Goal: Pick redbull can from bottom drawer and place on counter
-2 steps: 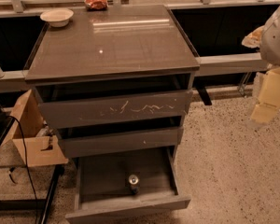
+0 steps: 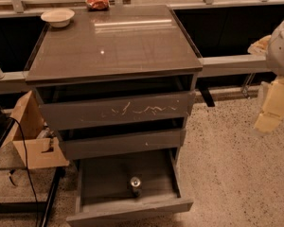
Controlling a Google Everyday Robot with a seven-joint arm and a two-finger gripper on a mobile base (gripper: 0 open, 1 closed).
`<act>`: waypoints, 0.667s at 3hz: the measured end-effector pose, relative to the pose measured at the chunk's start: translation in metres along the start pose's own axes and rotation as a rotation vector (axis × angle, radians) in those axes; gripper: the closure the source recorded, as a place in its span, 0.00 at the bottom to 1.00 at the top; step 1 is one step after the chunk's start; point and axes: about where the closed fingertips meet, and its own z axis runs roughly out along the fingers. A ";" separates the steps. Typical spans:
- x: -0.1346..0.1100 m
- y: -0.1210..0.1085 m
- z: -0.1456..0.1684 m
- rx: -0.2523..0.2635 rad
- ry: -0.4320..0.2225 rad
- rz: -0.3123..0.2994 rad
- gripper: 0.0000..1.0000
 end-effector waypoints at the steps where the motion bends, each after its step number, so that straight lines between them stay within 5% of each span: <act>1: 0.011 0.010 0.026 -0.018 -0.032 0.025 0.00; 2: 0.030 0.023 0.067 -0.048 -0.070 0.059 0.00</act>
Offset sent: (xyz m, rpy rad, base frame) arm -0.0123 -0.0230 -0.1411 0.1638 0.0728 -0.0513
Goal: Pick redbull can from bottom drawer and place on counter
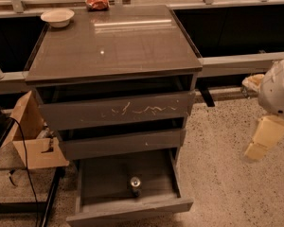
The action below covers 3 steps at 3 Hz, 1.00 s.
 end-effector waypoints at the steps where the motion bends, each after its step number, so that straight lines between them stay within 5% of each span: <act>1: 0.026 0.003 0.048 -0.040 -0.069 0.028 0.00; 3: 0.032 0.010 0.070 -0.078 -0.103 0.028 0.00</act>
Offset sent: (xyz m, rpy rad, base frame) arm 0.0014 -0.0097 -0.0448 0.0692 0.0191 -0.0034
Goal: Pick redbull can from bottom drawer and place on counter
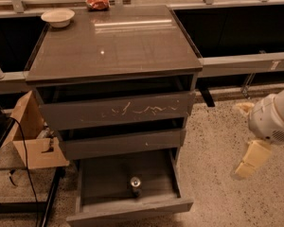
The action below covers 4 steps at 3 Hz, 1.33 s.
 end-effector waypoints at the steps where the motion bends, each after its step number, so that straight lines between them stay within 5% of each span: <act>1: 0.012 0.004 0.038 -0.035 -0.049 0.023 0.00; 3: 0.044 0.029 0.150 -0.107 -0.149 0.066 0.00; 4: 0.045 0.030 0.155 -0.110 -0.149 0.063 0.00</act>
Offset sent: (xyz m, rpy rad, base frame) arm -0.0010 0.0174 -0.1571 0.2184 0.0383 -0.0271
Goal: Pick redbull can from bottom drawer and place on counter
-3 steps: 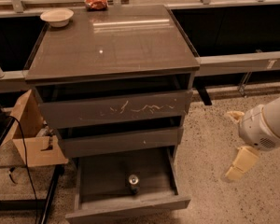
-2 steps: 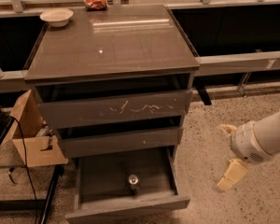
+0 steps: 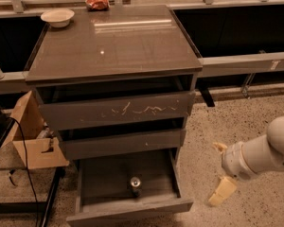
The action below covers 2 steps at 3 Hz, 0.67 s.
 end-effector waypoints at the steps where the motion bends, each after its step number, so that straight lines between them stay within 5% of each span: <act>1: 0.014 0.006 0.032 -0.028 0.001 -0.016 0.00; 2: 0.041 0.004 0.080 -0.034 -0.009 -0.022 0.00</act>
Offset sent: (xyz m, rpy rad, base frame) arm 0.0078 0.0108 -0.1679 0.0324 -0.0060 0.0216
